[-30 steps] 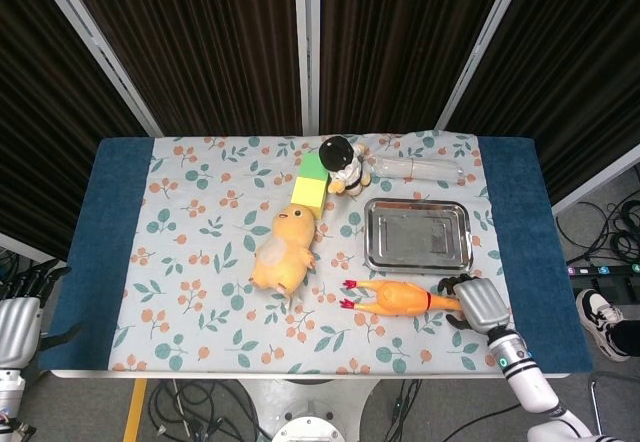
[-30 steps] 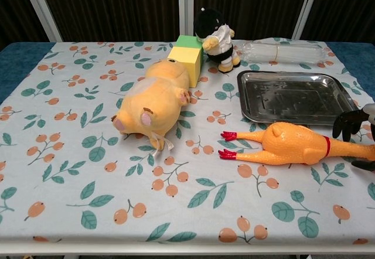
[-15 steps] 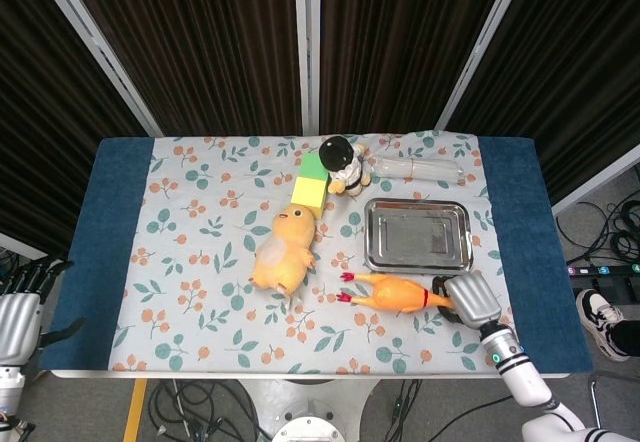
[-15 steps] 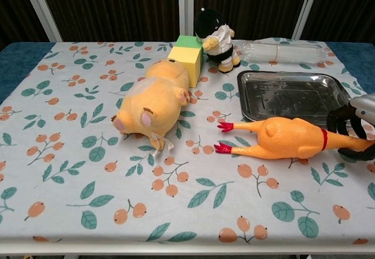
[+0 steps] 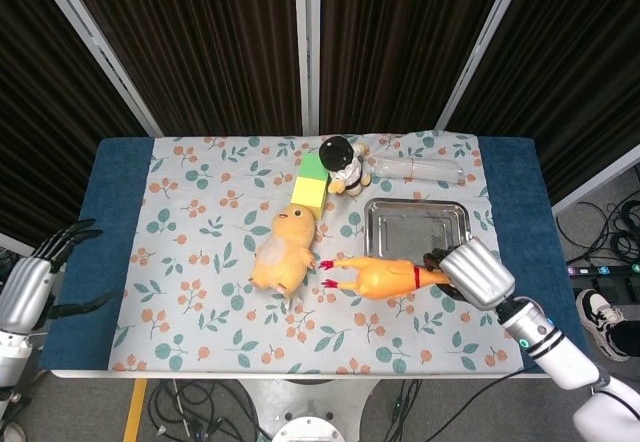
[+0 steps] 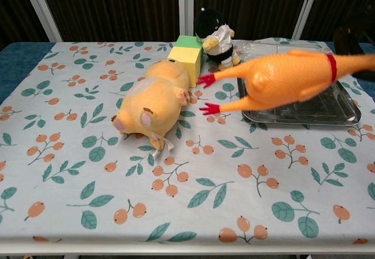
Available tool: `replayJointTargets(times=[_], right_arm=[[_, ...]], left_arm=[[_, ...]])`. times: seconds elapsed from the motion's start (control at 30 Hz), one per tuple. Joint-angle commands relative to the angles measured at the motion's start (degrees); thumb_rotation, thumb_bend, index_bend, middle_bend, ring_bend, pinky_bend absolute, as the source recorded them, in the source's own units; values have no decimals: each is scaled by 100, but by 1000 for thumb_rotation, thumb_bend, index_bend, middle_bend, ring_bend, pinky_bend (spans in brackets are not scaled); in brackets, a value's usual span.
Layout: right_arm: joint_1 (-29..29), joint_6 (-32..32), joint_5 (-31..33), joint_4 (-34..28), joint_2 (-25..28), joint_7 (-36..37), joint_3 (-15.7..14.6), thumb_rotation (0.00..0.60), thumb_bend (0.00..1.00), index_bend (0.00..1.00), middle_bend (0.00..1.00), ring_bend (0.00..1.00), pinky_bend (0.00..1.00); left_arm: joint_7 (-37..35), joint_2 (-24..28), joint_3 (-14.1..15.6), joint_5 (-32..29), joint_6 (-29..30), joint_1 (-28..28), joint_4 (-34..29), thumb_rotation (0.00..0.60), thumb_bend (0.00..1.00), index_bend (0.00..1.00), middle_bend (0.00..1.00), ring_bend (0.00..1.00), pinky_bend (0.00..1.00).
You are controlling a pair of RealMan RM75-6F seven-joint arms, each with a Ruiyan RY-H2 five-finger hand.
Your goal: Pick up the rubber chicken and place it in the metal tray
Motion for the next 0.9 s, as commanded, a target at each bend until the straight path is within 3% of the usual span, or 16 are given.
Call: replayJointTargets(times=[0.03,0.33,0.53,0.9], right_arm=[[427,-302,86,-366,183,-259,385,600,374,935,801,754,1000],[1380,-1117,795,-708,-111,-1037,1098,600,373,935,801,754,1000],[1896,-1541,1408,-719,-345,-1616,1393,600,374,935,801,754,1000],[2635,-1941,2355,-551,-663,-2364,1596,600,374,935,803,754,1000]], left_arm=[[-955,352,-220,143,-871,-820,-266,600,122,246,235,154,199],[-2626,656,-538,-401,-3043,-2338,-589,600,91,194,214,154,209],[-3027,685,-599,-639,-4132,-3064,-607,600,91,187,198,154,209],[-3440,675,-793,-1088,-5185,-3827,-706,600,90,173,195,154,209]])
